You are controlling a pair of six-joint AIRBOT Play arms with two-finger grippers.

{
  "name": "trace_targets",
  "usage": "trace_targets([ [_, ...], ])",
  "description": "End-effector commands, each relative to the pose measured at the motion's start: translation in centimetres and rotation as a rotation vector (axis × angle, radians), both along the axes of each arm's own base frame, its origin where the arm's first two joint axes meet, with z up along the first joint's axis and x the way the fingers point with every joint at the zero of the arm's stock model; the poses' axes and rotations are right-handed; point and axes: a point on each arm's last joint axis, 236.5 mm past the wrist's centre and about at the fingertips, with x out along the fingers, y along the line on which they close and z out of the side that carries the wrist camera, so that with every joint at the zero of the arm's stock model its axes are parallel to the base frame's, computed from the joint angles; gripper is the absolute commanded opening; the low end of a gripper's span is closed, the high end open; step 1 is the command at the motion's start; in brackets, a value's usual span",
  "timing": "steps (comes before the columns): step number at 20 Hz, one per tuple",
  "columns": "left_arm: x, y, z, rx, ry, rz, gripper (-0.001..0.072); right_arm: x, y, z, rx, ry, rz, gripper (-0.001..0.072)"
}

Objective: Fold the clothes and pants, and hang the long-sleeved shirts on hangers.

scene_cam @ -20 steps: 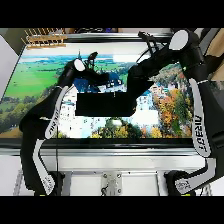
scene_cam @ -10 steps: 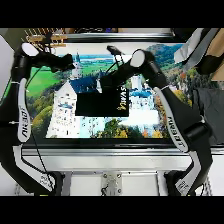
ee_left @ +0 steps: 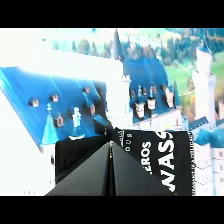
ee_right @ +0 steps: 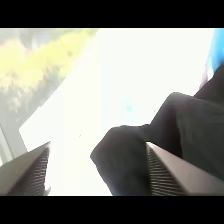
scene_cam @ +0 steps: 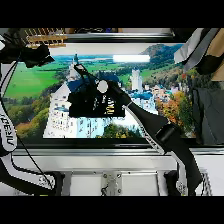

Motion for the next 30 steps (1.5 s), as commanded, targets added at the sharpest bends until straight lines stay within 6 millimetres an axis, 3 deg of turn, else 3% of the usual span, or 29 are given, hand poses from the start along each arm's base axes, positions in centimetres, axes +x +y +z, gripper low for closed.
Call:
trace_targets([
  [1,-1.1,1.5,1.0,0.101,-0.009,0.020,0.0003,1.0,-3.0,3.5,-0.004,-0.083,0.048,0.0396],
  [4,-2.1,0.7,0.6,0.185,0.007,-0.002,0.0003,3.1,-12.3,3.2,-0.079,0.012,-0.032,0.0382],
  [8,-4.5,-3.5,-3.0,0.189,0.042,-0.061,0.0003,3.1,-28.1,-3.1,-0.238,0.253,-0.341,0.0359],
  [9,-5.2,-4.6,-4.1,0.187,0.050,-0.077,0.0003,2.3,-31.5,-5.1,-0.255,0.341,-0.423,0.0415],
  [10,-5.9,-5.8,-5.1,0.186,0.054,-0.094,0.0003,1.5,-34.1,-7.0,-0.255,0.411,-0.474,0.0643],
  [11,-6.4,-7.0,-6.0,0.185,0.055,-0.113,0.0003,0.9,-35.6,-8.4,-0.228,0.481,-0.516,0.0720],
  [12,-6.9,-8.1,-6.7,0.186,0.059,-0.132,0.0003,0.7,-36.4,-9.5,-0.178,0.552,-0.557,0.0720],
  [15,-7.8,-10.2,-8.3,0.187,0.072,-0.171,0.0003,0.9,-35.6,-11.6,-0.063,0.664,-0.574,0.0720],
  [20,-7.8,-10.8,-8.4,0.186,0.066,-0.181,0.0003,1.4,-28.8,-13.4,0.095,0.734,-0.514,0.0718],
  [24,-7.8,-10.7,-8.4,0.185,0.068,-0.180,0.0003,1.2,-22.6,-14.3,0.103,0.733,-0.435,0.0717],
  [27,-8.0,-10.8,-8.5,0.185,0.076,-0.183,0.0003,2.5,-18.9,-13.2,0.172,0.689,-0.424,0.0711],
  [28,-8.2,-10.8,-8.6,0.185,0.084,-0.187,0.0003,3.1,-18.4,-12.8,0.182,0.656,-0.430,0.0613],
  [30,-8.6,-10.8,-8.8,0.187,0.101,-0.194,0.0003,3.9,-18.2,-12.3,0.173,0.569,-0.405,0.0071],
])
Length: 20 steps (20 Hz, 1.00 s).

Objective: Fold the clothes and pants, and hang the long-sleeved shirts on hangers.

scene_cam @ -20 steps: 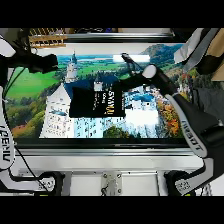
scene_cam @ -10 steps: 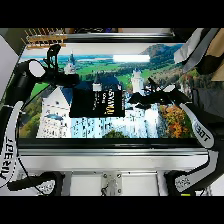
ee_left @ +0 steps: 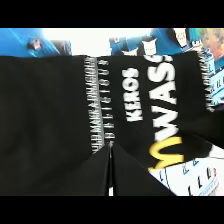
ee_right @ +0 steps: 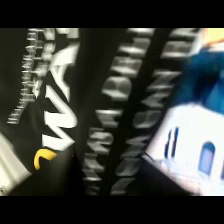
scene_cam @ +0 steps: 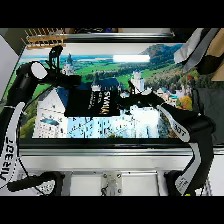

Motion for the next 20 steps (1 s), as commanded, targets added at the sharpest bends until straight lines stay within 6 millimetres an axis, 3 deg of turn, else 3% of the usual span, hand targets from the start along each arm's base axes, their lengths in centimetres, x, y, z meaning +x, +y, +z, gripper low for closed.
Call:
trace_targets([
  [1,-0.7,-0.1,-0.3,0.003,0.030,-0.010,0.0003,1.7,1.5,1.8,0.024,-0.120,0.012,0.0015],
  [3,-0.7,-0.1,-0.4,0.004,0.031,-0.010,0.0003,2.3,-0.4,3.5,0.017,-0.157,0.038,0.0014],
  [5,-0.7,0.0,-0.4,0.005,0.030,-0.010,0.0003,3.6,-5.6,5.8,-0.060,-0.196,0.048,0.0013],
  [7,-0.7,0.0,-0.4,0.005,0.031,-0.010,0.0003,5.2,-14.4,8.4,-0.220,-0.210,-0.021,0.0014],
  [10,-0.7,0.0,-0.4,0.004,0.030,-0.010,0.0003,6.5,-30.0,13.4,-0.409,-0.238,-0.278,0.0014],
  [13,-0.7,0.0,-0.4,0.004,0.031,-0.010,0.0003,5.3,-42.7,18.2,-0.449,-0.278,-0.549,0.0014],
  [15,-0.7,-0.1,-0.4,0.003,0.032,-0.010,0.0003,3.5,-49.6,20.2,-0.469,-0.277,-0.706,0.0014],
  [17,-0.7,-0.1,-0.4,0.003,0.033,-0.011,0.0003,1.6,-55.0,21.5,-0.477,-0.267,-0.837,0.0014],
  [20,-1.5,-0.1,-0.7,0.008,0.065,-0.021,0.0003,-0.2,-59.2,23.5,-0.438,-0.288,-0.956,0.0014],
])
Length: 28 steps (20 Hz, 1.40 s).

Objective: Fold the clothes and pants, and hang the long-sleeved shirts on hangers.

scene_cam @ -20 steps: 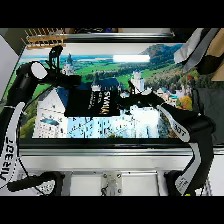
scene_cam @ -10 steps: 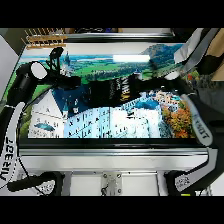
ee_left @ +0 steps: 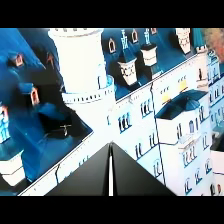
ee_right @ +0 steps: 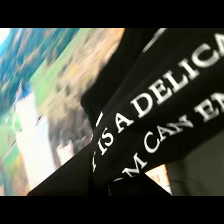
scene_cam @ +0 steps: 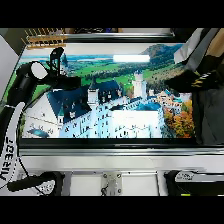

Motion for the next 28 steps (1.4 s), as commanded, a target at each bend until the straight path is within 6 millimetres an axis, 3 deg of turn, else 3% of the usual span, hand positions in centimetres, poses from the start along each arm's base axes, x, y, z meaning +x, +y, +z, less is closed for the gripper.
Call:
trace_targets([
  [1,-0.9,0.0,-0.4,0.007,0.041,-0.012,0.0003,-2.8,-6.0,3.1,0.029,-0.075,-0.151,0.0014],
  [3,-1.6,0.0,-0.7,0.012,0.069,-0.022,0.0003,-3.0,-6.9,5.0,0.009,-0.113,-0.164,0.0014],
  [7,-2.0,0.0,-0.9,0.015,0.085,-0.027,0.0004,-3.7,-6.1,10.5,-0.078,-0.194,-0.161,0.0013],
  [9,-2.0,0.0,-0.9,0.015,0.085,-0.027,0.0003,-5.1,-6.1,11.6,-0.123,-0.171,-0.190,0.0013],
  [11,-1.9,0.1,-0.9,0.015,0.085,-0.027,0.0003,-7.3,-6.5,11.2,-0.179,-0.079,-0.230,0.0013],
  [13,-2.0,0.0,-0.9,0.015,0.085,-0.027,0.0003,-10.3,-7.3,9.3,-0.236,0.077,-0.266,0.0013],
  [16,-2.0,0.1,-0.9,0.015,0.086,-0.027,0.0003,-14.8,-8.1,4.2,-0.282,0.341,-0.275,0.0013],
  [19,-2.0,0.1,-0.9,0.016,0.087,-0.028,0.0003,-16.9,-7.5,-1.0,-0.231,0.478,-0.254,0.0014],
  [22,-2.0,0.1,-0.9,0.016,0.088,-0.028,0.0004,-18.6,-7.2,-4.1,-0.212,0.568,-0.244,0.0025],
  [23,-2.0,0.1,-0.9,0.016,0.088,-0.028,0.0003,-18.9,-7.0,-4.4,-0.206,0.587,-0.240,0.0102],
  [25,-2.0,0.1,-0.9,0.016,0.087,-0.028,0.0003,-19.8,-6.5,-4.8,-0.185,0.628,-0.236,0.0617],
  [26,-2.0,0.1,-0.9,0.016,0.087,-0.028,0.0004,-20.3,-6.1,-4.7,-0.176,0.646,-0.228,0.0664],
  [28,-2.0,0.1,-0.9,0.016,0.087,-0.028,0.0003,-20.9,-6.0,-3.2,-0.195,0.643,-0.238,0.0664],
])
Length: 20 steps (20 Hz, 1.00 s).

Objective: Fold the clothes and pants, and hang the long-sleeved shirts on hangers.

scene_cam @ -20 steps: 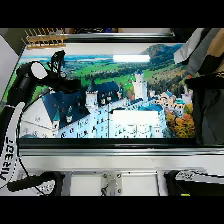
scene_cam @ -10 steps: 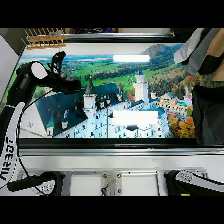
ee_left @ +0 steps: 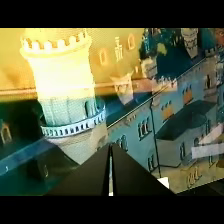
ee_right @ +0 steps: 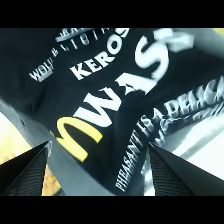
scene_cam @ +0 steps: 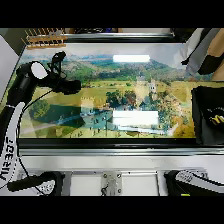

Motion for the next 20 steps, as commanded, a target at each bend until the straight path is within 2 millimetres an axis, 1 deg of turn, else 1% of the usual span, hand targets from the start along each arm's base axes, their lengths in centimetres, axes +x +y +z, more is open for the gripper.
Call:
trace_targets([
  [1,0.0,0.0,0.0,0.000,0.000,0.000,0.0003,-1.5,0.5,1.9,-0.030,0.017,-0.007,0.0664],
  [2,0.0,0.0,0.0,0.001,0.000,-0.001,0.0003,-1.4,0.6,3.8,-0.076,-0.026,-0.004,0.0663],
  [3,0.0,0.0,0.0,0.002,-0.002,-0.007,0.0003,-0.8,1.2,5.8,-0.115,-0.092,0.007,0.0664],
  [5,0.0,-0.1,0.0,0.002,-0.002,-0.009,0.0004,1.1,4.0,10.3,-0.173,-0.244,0.075,0.0664],
  [6,0.0,-0.1,-0.1,0.001,-0.001,-0.009,0.0004,2.5,6.4,12.2,-0.175,-0.325,0.145,0.0663],
  [7,0.0,-0.2,0.0,-0.003,0.000,-0.008,0.0004,3.9,9.4,13.6,-0.149,-0.394,0.229,0.0664],
  [8,0.0,-0.3,0.0,-0.005,-0.002,-0.008,0.0004,5.5,13.2,14.8,-0.101,-0.463,0.331,0.0663],
  [9,0.0,-0.2,0.0,-0.005,-0.004,-0.007,0.0004,6.8,17.0,15.5,-0.047,-0.519,0.434,0.0663],
  [10,0.0,-0.2,0.0,-0.004,-0.003,-0.008,0.0004,7.9,21.3,15.7,0.018,-0.558,0.549,0.0656],
  [11,-0.1,-0.2,0.0,-0.004,0.000,-0.009,0.0004,8.6,25.5,15.4,0.077,-0.572,0.664,0.0559],
  [12,-0.2,-0.2,-0.1,-0.003,0.006,-0.010,0.0003,8.7,28.8,14.6,0.107,-0.561,0.770,0.0412],
  [14,-0.1,-0.2,0.0,-0.004,0.004,-0.010,0.0003,8.2,34.5,12.9,0.136,-0.525,0.971,0.0070],
  [15,0.1,-0.2,0.0,-0.005,-0.005,-0.007,0.0004,7.8,36.7,12.4,0.154,-0.514,1.040,0.0016],
  [17,0.2,-0.2,0.1,-0.006,-0.010,-0.005,0.0004,7.1,39.7,12.0,0.184,-0.500,1.121,0.0016],
  [18,0.2,-0.2,0.1,-0.006,-0.010,-0.005,0.0004,6.7,40.8,11.8,0.200,-0.491,1.150,0.0017],
  [20,0.2,-0.2,0.1,-0.006,-0.010,-0.005,0.0004,6.3,41.8,11.7,0.212,-0.483,1.180,0.0017],
])
